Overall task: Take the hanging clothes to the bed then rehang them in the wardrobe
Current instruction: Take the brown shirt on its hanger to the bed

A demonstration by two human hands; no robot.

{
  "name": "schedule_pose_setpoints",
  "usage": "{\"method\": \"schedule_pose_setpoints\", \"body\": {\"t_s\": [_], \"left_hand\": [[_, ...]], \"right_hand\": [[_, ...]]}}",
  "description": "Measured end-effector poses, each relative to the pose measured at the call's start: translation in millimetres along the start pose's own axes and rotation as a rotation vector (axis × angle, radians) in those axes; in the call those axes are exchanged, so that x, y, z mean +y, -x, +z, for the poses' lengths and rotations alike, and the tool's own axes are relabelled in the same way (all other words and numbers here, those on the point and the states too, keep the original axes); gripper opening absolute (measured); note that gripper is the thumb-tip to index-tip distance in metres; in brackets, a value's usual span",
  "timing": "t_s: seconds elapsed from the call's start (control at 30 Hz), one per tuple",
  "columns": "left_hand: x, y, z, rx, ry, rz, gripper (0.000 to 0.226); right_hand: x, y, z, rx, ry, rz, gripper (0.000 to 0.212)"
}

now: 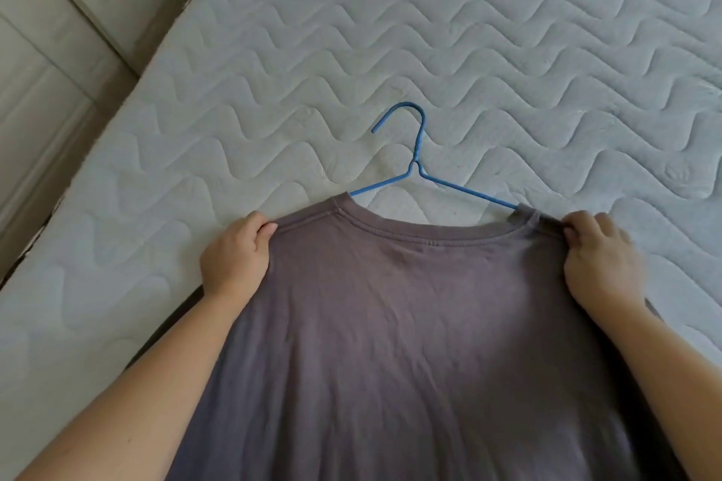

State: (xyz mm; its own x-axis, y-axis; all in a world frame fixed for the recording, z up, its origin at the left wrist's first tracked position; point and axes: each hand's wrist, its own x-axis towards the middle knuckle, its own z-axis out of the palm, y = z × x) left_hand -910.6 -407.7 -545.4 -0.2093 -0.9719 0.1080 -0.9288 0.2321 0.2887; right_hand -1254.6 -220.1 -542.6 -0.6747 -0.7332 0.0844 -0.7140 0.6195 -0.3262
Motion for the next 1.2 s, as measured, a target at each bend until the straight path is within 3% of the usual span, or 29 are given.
{"method": "schedule_pose_setpoints", "body": {"t_s": [0.2,0.4,0.67,0.83,0.97,1.07,1.2], "left_hand": [[8.5,7.4,-13.3,-0.143,0.068,-0.053,0.025],[8.5,77.7,-58.7,-0.254,0.015,-0.133,0.062],[6.6,256.9,-138.8,-0.365,0.129,-0.074,0.032],[-0.7,356.4,-213.0,-0.52,0.261,-0.262,0.026],[-5.0,409.9,-270.2,-0.602,0.263,-0.286,0.026],[-8.7,438.8,-300.4,-0.707,0.223,-0.212,0.026],[-8.1,479.4,-333.1,-0.882,0.097,-0.068,0.026]], "right_hand": [[-0.5,8.4,-17.4,-0.112,-0.109,0.06,0.028],[18.3,76.1,-68.9,-0.258,-0.252,0.207,0.05],[48.9,243.2,-159.1,-0.34,-0.19,0.416,0.031],[28.0,348.4,-214.9,-0.314,-0.275,0.507,0.033],[0.9,416.3,-262.1,-0.333,-0.319,0.565,0.03],[-13.3,463.4,-291.8,-0.429,-0.269,0.558,0.029],[-27.0,523.9,-315.0,-0.708,-0.181,0.546,0.029]]}}
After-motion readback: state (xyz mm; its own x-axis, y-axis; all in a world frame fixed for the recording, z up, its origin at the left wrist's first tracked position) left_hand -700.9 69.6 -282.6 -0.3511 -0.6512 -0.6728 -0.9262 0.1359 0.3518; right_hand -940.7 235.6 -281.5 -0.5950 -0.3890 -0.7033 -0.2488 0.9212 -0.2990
